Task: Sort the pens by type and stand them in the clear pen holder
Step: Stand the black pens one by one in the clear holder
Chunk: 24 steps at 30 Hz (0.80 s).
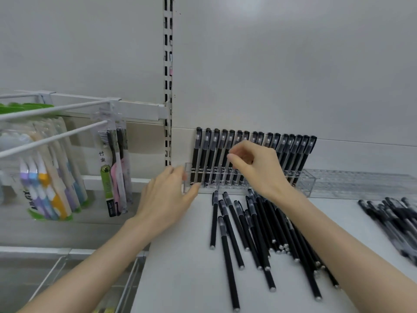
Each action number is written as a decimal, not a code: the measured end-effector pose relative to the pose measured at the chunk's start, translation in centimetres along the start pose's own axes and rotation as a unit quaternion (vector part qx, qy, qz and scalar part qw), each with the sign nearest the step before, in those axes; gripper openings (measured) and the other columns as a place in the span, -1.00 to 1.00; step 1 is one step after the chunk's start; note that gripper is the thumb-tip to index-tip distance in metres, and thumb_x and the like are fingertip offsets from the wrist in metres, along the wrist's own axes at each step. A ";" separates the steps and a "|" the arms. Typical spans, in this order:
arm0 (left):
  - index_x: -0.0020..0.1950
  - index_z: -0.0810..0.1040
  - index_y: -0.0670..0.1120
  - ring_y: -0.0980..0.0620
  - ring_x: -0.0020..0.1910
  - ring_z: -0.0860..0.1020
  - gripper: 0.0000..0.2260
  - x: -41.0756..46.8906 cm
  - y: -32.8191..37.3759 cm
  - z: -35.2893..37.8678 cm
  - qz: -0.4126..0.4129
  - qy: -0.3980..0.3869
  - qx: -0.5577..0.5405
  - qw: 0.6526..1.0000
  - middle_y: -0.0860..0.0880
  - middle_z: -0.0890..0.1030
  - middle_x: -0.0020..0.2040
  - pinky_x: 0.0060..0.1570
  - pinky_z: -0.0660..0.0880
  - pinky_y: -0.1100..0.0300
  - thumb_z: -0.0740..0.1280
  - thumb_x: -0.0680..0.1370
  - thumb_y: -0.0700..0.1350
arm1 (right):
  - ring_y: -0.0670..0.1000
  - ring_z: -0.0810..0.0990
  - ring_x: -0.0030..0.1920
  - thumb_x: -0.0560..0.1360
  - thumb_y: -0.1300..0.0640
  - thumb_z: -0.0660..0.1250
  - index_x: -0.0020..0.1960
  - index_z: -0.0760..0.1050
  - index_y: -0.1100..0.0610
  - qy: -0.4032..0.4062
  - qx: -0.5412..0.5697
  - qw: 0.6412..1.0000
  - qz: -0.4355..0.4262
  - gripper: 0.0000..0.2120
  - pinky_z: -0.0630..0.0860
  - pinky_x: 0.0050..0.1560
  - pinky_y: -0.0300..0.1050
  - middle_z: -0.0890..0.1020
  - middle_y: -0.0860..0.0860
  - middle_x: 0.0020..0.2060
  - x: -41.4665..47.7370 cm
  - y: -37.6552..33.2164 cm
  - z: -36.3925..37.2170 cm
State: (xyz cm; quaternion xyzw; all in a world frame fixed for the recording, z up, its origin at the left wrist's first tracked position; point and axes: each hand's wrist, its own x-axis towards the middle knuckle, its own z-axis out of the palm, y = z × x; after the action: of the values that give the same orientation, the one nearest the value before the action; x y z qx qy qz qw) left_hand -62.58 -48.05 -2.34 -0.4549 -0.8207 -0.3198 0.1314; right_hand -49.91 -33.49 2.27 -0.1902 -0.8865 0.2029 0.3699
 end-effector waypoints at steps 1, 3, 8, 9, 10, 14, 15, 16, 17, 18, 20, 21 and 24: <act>0.07 0.46 -0.01 0.02 -0.11 0.49 -0.71 -0.7 0.7 -0.3 0.005 -0.020 0.009 1.000 0.06 0.51 0.00 -0.15 0.37 0.14 0.20 0.55 0.18 | -0.22 0.53 -0.17 0.56 0.10 0.30 -0.02 0.56 0.06 -0.016 -0.005 1.000 -0.002 -0.92 0.42 -0.15 -0.48 0.59 -0.15 -0.21 -0.7 0.3 -0.4; 0.08 0.45 0.02 0.04 -0.09 0.47 -0.68 -2.0 2.3 -0.6 0.007 -0.071 0.034 0.997 0.07 0.52 0.03 -0.11 0.40 0.12 0.19 0.53 0.24 | -0.24 0.53 -0.15 0.56 0.08 0.29 -0.01 0.58 0.07 -0.049 -0.019 0.999 -0.010 -0.89 0.41 -0.16 -0.46 0.59 -0.15 -0.18 -2.2 0.9 -1.3; 0.26 0.34 0.00 0.04 0.11 0.46 -0.44 -5.6 6.8 -0.5 -0.051 -0.147 0.066 0.986 0.06 0.47 0.16 0.08 0.42 0.12 0.16 0.46 0.37 | -0.13 0.49 0.00 0.57 -0.06 0.24 0.17 0.53 0.04 -0.197 -0.079 0.976 -0.055 -0.74 0.37 0.00 -0.24 0.56 -0.06 0.06 -5.4 3.4 -3.2; 0.28 0.32 -0.02 0.03 0.15 0.44 -0.42 -6.3 7.5 -0.2 -0.069 -0.150 0.062 0.984 0.03 0.46 0.17 0.12 0.42 0.10 0.17 0.46 0.38 | -0.07 0.46 0.15 0.57 -0.11 0.21 0.26 0.47 0.02 -0.229 -0.093 0.967 -0.062 -0.66 0.36 0.15 -0.17 0.53 -0.05 0.19 -5.9 4.0 -3.5; 0.28 0.31 -0.04 0.02 0.17 0.41 -0.41 -6.9 8.1 0.2 -0.085 -0.146 0.060 0.984 0.01 0.45 0.18 0.14 0.41 0.10 0.18 0.46 0.36 | -0.01 0.38 0.30 0.57 -0.16 0.18 0.35 0.40 0.00 -0.256 -0.107 0.959 -0.067 -0.58 0.30 0.30 -0.10 0.46 -0.06 0.31 -6.4 4.5 -3.7; 0.28 0.31 -0.11 -0.01 0.18 0.38 -0.49 -7.8 10.1 2.1 -0.136 -0.104 0.036 0.985 -0.05 0.41 0.20 0.12 0.37 0.16 0.26 0.51 0.21 | 0.02 0.05 0.51 0.59 -0.21 0.07 0.48 0.24 -0.03 -0.311 -0.110 0.942 -0.062 -0.48 0.01 0.49 -0.01 0.22 -0.06 0.50 -7.5 5.3 -4.3; 0.28 0.32 -0.12 -0.03 0.16 0.41 -0.53 -7.7 10.1 2.3 -0.153 -0.103 0.026 0.983 -0.06 0.41 0.18 0.07 0.37 0.17 0.28 0.53 0.17 | 0.01 0.02 0.52 0.59 -0.21 0.06 0.48 0.24 -0.04 -0.311 -0.108 0.942 -0.059 -0.49 -0.01 0.50 0.02 0.20 -0.06 0.51 -7.6 5.3 -4.1; 0.26 0.34 -0.13 -0.04 0.14 0.43 -0.56 -7.5 10.4 2.4 -0.173 -0.108 0.024 0.979 -0.07 0.43 0.16 0.01 0.36 0.17 0.28 0.54 0.14 | 0.01 0.01 0.52 0.59 -0.21 0.05 0.47 0.24 -0.05 -0.310 -0.106 0.943 -0.063 -0.50 -0.02 0.50 0.06 0.21 -0.07 0.50 -7.8 5.4 -4.0; 0.22 0.37 -0.13 -0.07 0.11 0.46 -0.61 -7.1 10.6 2.4 -0.190 -0.117 0.029 0.974 -0.08 0.45 0.13 -0.02 0.35 0.16 0.29 0.54 0.11 | 0.00 0.02 0.52 0.60 -0.21 0.04 0.47 0.25 -0.05 -0.309 -0.107 0.942 -0.070 -0.51 -0.01 0.50 0.07 0.24 -0.07 0.49 -7.9 5.5 -4.1; 0.15 0.39 -0.12 -0.09 0.09 0.48 -0.67 -6.6 10.7 2.3 -0.201 -0.125 0.038 0.971 -0.09 0.49 0.09 -0.04 0.36 0.13 0.30 0.54 0.09 | -0.01 0.03 0.51 0.60 -0.20 0.04 0.47 0.26 -0.05 -0.309 -0.109 0.942 -0.076 -0.52 -0.01 0.49 0.06 0.26 -0.08 0.48 -7.9 5.5 -4.3; -0.01 0.43 -0.13 -0.10 0.00 0.52 -0.76 -5.6 10.7 2.1 -0.203 -0.139 0.055 0.968 -0.09 0.54 -0.06 -0.11 0.38 0.13 0.33 0.53 0.04 | -0.01 0.04 0.51 0.61 -0.19 0.03 0.47 0.26 -0.05 -0.306 -0.112 0.941 -0.086 -0.52 -0.01 0.49 0.05 0.26 -0.07 0.47 -7.8 5.8 -4.4; -0.10 0.43 -0.13 -0.08 -0.09 0.52 -0.78 -5.2 10.5 2.0 -0.201 -0.145 0.056 0.967 -0.08 0.53 -0.15 -0.18 0.36 0.14 0.35 0.51 0.01 | 0.00 0.04 0.51 0.61 -0.20 0.03 0.47 0.25 -0.05 -0.306 -0.114 0.941 -0.089 -0.52 -0.01 0.49 0.05 0.25 -0.07 0.48 -7.8 5.8 -4.5; -0.35 0.30 -0.10 0.04 -0.41 0.34 -0.68 -4.3 10.1 1.6 -0.204 -0.159 0.027 0.966 -0.02 0.36 -0.41 -0.41 0.22 0.18 0.39 0.48 -0.07 | 0.00 0.04 0.52 0.61 -0.19 0.02 0.48 0.24 -0.05 -0.309 -0.112 0.940 -0.092 -0.52 -0.02 0.47 0.04 0.23 -0.08 0.49 -7.8 5.9 -4.5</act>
State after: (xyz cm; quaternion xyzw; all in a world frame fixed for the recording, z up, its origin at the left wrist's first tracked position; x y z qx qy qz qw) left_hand -51.64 -46.05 -1.64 -0.3194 -0.9147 -0.2411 -0.0560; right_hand -40.40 -31.36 -2.29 -0.0759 -0.9877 0.1165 0.0716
